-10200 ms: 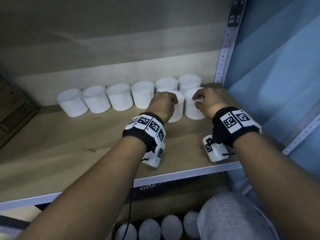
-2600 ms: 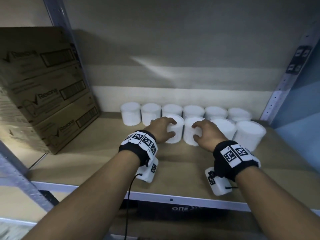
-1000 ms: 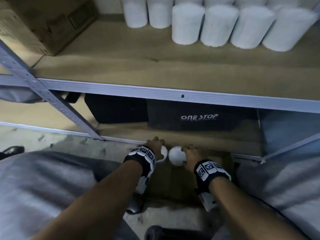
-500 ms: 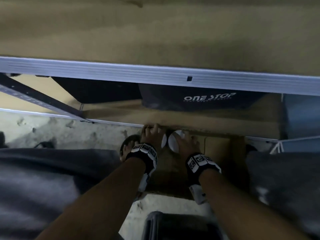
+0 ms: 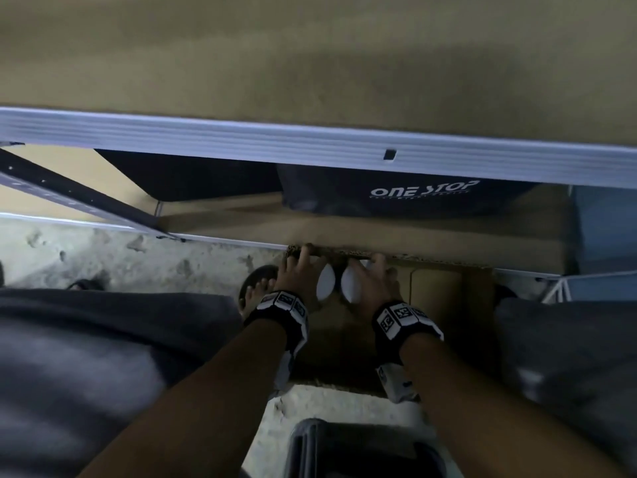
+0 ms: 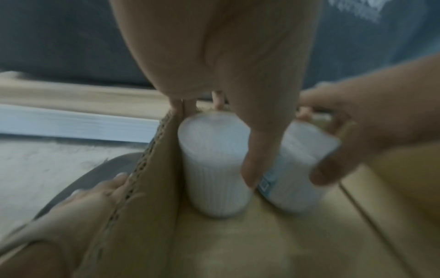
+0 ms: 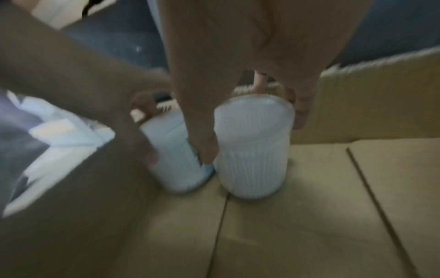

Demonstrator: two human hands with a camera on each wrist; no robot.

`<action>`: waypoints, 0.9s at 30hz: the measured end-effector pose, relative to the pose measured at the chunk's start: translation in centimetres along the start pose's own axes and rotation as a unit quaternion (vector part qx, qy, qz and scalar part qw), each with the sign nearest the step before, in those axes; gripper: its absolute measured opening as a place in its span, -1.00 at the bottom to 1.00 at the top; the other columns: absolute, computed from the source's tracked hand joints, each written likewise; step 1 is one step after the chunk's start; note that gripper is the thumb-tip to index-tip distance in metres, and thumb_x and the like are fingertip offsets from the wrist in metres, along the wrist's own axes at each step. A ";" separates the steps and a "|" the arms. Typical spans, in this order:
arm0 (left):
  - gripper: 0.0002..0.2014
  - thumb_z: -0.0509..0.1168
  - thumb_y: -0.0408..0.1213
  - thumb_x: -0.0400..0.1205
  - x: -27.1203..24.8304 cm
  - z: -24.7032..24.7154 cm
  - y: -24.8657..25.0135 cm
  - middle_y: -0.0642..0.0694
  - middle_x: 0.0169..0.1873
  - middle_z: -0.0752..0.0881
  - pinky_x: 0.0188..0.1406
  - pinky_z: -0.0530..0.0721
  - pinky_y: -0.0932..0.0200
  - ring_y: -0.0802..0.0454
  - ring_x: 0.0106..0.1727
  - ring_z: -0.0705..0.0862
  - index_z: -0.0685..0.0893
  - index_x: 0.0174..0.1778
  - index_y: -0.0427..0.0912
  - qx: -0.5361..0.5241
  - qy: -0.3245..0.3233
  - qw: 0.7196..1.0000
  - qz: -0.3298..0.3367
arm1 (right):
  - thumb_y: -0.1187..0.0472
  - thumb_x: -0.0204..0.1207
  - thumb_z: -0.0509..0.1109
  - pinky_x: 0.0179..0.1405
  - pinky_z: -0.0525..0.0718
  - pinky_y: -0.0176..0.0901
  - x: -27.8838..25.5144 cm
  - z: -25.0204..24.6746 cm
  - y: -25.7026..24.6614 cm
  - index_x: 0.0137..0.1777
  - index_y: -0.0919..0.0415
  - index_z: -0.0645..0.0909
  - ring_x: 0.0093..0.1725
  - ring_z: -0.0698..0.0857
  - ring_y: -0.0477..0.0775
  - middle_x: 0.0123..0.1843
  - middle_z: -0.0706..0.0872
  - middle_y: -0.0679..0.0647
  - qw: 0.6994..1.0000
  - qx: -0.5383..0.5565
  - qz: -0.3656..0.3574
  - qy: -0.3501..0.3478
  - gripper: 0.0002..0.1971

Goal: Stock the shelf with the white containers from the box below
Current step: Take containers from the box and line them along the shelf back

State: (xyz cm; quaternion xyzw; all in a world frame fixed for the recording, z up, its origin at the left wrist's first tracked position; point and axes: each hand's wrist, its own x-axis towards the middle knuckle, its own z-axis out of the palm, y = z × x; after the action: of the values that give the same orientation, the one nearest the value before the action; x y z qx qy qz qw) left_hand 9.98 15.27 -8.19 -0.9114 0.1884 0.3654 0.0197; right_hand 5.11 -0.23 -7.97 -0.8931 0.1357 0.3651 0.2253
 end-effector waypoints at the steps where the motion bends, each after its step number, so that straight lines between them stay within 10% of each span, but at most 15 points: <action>1: -0.13 0.43 0.01 0.48 -0.3 -0.3 0.0 -0.18 0.65 -0.07 0.56 0.24 -0.31 -0.38 0.62 0.10 0.09 0.64 0.14 -0.024 -0.010 1.000 -0.008 | 0.10 0.36 0.51 0.36 0.49 0.32 -0.3 -0.3 0.1 0.56 -0.20 0.16 0.46 0.25 0.50 0.57 -0.08 0.17 1.000 0.007 0.000 -0.004 -0.18; 10: 0.02 0.41 0.16 0.17 -3.8 -4.7 0.7 -0.25 0.54 0.24 0.40 0.42 -0.36 -0.44 0.55 0.21 0.12 0.55 0.06 -0.061 0.004 0.998 -0.021 | 0.01 0.43 0.47 0.42 0.40 0.23 -5.2 -4.1 -0.9 0.62 -0.21 0.08 0.55 0.16 0.46 0.64 -0.08 0.21 0.998 -0.002 -0.023 0.063 -0.17; 17: 0.00 0.57 -0.12 0.31 -10.3 -9.1 1.2 -0.22 0.53 0.22 0.48 0.40 -0.14 -0.31 0.52 0.30 0.16 0.61 -0.08 -0.089 0.081 0.993 0.018 | -0.17 0.17 0.48 0.44 0.39 0.25 -10.9 -7.0 -3.5 0.43 -0.31 0.21 0.47 0.29 0.38 0.52 0.20 0.10 0.993 -0.016 -0.053 0.100 -0.20; 20: 0.01 0.60 -0.02 0.18 -12.6 -10.7 1.4 -0.14 0.39 0.29 0.35 0.57 -0.15 -0.29 0.45 0.37 0.25 0.53 0.00 -0.085 0.090 0.992 0.021 | -0.02 0.20 0.56 0.28 0.53 0.03 -13.7 -8.6 -3.8 0.38 -0.23 0.33 0.28 0.45 0.33 0.39 0.20 0.09 0.990 -0.022 -0.067 0.121 -0.27; 27: -0.09 0.58 0.03 0.23 -17.7 -14.7 1.3 -0.10 0.30 0.32 0.12 0.58 -0.14 -0.27 0.34 0.38 0.30 0.49 0.06 -0.057 0.136 0.989 0.034 | -0.07 0.14 0.56 0.30 0.52 0.21 -19.3 -11.9 -5.9 0.39 -0.33 0.28 0.36 0.35 0.36 0.42 0.20 0.06 0.979 -0.033 -0.108 0.170 -0.20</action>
State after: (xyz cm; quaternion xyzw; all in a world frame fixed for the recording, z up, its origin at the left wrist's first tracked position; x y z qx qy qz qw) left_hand 7.52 17.35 14.63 -0.9452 0.1996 0.2488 -0.0703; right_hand 1.07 0.38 15.07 -0.9585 0.0629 0.1857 0.2070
